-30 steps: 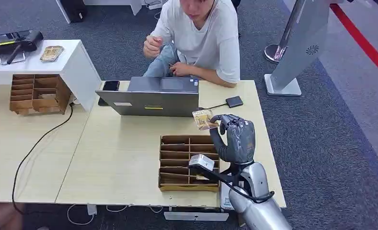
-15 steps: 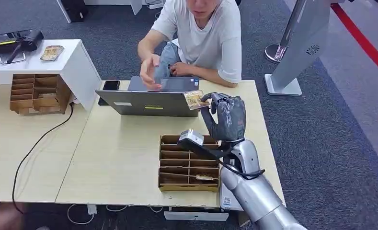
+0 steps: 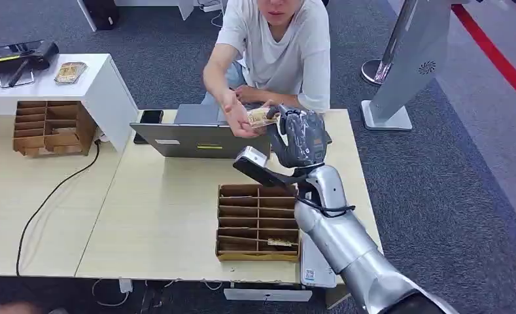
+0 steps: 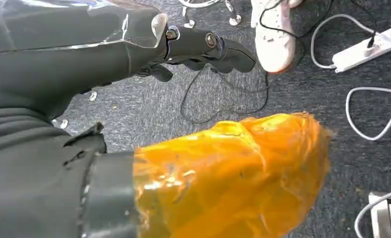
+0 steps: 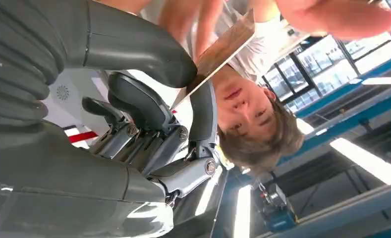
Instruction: Pass the card to the sensor for recognition and then transmit it.
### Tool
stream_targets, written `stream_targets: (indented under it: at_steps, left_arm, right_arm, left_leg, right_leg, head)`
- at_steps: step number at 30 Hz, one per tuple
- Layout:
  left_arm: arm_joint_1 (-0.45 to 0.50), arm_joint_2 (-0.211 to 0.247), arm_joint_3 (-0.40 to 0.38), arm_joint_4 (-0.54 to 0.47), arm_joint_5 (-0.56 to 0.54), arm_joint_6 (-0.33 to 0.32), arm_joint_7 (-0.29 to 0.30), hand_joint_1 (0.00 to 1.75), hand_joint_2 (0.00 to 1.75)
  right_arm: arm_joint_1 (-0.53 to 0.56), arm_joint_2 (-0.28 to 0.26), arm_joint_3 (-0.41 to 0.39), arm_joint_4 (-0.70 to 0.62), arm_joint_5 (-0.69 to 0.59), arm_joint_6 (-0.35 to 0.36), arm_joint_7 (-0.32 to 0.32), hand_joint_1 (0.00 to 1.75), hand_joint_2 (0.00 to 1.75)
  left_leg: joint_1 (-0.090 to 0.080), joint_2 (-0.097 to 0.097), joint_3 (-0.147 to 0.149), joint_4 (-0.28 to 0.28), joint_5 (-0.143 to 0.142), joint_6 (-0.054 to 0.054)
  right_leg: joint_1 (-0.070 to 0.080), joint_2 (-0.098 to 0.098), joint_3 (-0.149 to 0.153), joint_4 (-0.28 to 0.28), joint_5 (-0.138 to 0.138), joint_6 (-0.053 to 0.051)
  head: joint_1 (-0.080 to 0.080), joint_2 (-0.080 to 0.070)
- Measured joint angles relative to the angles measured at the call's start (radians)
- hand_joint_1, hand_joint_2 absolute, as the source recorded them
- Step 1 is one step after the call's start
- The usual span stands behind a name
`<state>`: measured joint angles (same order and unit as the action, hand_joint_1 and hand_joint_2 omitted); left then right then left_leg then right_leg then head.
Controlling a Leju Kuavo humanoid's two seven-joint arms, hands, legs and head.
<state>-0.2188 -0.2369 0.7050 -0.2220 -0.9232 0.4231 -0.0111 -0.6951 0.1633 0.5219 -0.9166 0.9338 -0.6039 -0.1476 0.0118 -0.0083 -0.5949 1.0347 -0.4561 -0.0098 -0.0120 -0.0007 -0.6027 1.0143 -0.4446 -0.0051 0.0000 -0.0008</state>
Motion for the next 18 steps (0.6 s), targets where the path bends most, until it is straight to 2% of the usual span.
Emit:
stream_targets:
  at_steps: [5,7,8,9,13,18]
  left_arm:
    - [-0.01,-0.004,0.0,0.0,-0.005,0.01,0.0,0.0,0.0]
    - [-0.012,-0.005,0.0,0.0,-0.008,0.011,0.0,0.0,0.0]
    - [-0.013,-0.006,0.0,0.0,-0.009,0.011,0.0,0.0,0.0]
    - [-0.013,-0.006,0.0,0.0,-0.01,0.011,-0.001,0.0,0.0]
    - [0.022,-0.007,-0.002,0.0,-0.03,0.011,-0.072,0.0,0.0]
    - [0.039,-0.007,-0.002,0.0,-0.033,0.011,-0.081,0.0,0.0]
  right_arm:
    - [-0.043,0.014,0.004,0.061,0.007,0.021,0.012,1.75,1.75]
    - [-0.053,0.02,0.005,0.08,0.008,0.028,0.014,1.38,1.75]
    - [-0.057,0.022,0.005,0.087,0.007,0.033,0.013,0.14,1.75]
    - [-0.062,0.026,0.005,0.098,-0.001,0.039,0.012,0.0,1.75]
    - [-0.065,0.014,0.004,0.119,-0.016,0.027,0.017,0.0,1.75]
    - [-0.064,0.008,0.002,0.125,-0.024,0.026,0.01,0.0,1.75]
  left_leg:
    - [0.0,0.0,0.0,0.0,0.0,0.0]
    - [0.0,0.0,0.0,0.0,0.0,0.0]
    - [0.0,0.0,0.0,0.0,0.0,0.0]
    - [0.0,0.0,0.0,0.0,0.0,0.0]
    - [0.0,0.0,0.0,0.0,0.0,0.0]
    - [0.0,0.001,0.0,0.0,0.0,0.0]
  right_leg:
    - [0.0,0.0,0.0,0.0,0.0,0.0]
    - [0.0,0.0,0.0,0.0,0.0,0.0]
    - [0.0,0.0,0.0,0.0,0.0,0.0]
    - [0.0,0.0,0.0,0.0,0.0,0.0]
    - [0.0,0.001,-0.001,0.0,0.0,0.0]
    - [0.0,0.001,-0.001,0.0,0.0,0.0]
  head:
    - [0.0,0.0]
    - [0.0,0.0]
    - [0.0,0.0]
    - [0.0,0.0]
    - [0.0,0.0]
    - [0.0,0.0]
